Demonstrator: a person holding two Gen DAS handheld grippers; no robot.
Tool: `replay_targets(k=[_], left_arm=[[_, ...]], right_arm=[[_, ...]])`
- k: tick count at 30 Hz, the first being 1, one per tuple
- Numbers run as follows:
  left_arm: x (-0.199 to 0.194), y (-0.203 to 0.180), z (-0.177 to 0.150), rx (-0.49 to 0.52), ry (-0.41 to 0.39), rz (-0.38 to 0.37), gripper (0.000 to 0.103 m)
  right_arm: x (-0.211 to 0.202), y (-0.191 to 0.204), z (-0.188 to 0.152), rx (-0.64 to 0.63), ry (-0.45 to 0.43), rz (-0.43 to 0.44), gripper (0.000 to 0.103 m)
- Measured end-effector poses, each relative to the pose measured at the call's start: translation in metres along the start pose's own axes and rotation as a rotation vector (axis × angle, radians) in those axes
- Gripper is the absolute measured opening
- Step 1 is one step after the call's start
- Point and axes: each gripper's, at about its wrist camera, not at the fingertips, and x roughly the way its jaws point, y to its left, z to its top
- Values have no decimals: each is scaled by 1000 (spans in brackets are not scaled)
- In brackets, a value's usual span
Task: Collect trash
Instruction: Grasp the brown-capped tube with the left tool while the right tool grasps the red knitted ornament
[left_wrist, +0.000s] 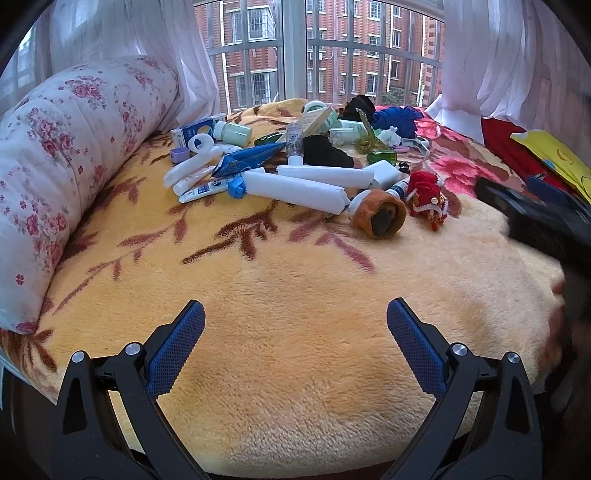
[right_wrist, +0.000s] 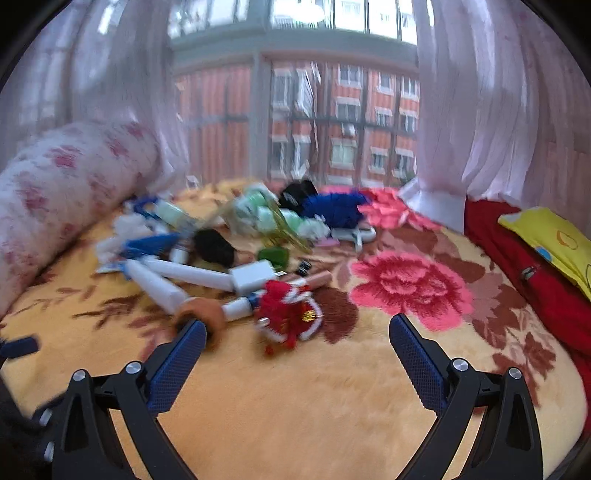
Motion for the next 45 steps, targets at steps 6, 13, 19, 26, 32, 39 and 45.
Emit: replay_targets(k=[6, 13, 19, 26, 32, 39, 45], left_arm=[[4, 1, 1, 3, 7, -23, 96], [7, 6, 5, -5, 11, -44, 96], [6, -4, 29, 30, -16, -230, 96], [49, -45, 74, 100, 62, -386, 96], [98, -69, 80, 114, 153, -279, 95], [135, -63, 90, 49, 245, -213, 41], [119, -55, 85, 52, 200, -229, 27]], right_arm=[[95, -10, 20, 128, 313, 118, 98], [118, -15, 23, 98, 359, 56, 24], [49, -21, 25, 77, 197, 106, 23], [-4, -37, 15, 115, 106, 162, 25], [-23, -41, 8, 94, 51, 164, 25], [-33, -46, 1, 104, 24, 195, 27], [-39, -48, -4, 109, 12, 201, 29]])
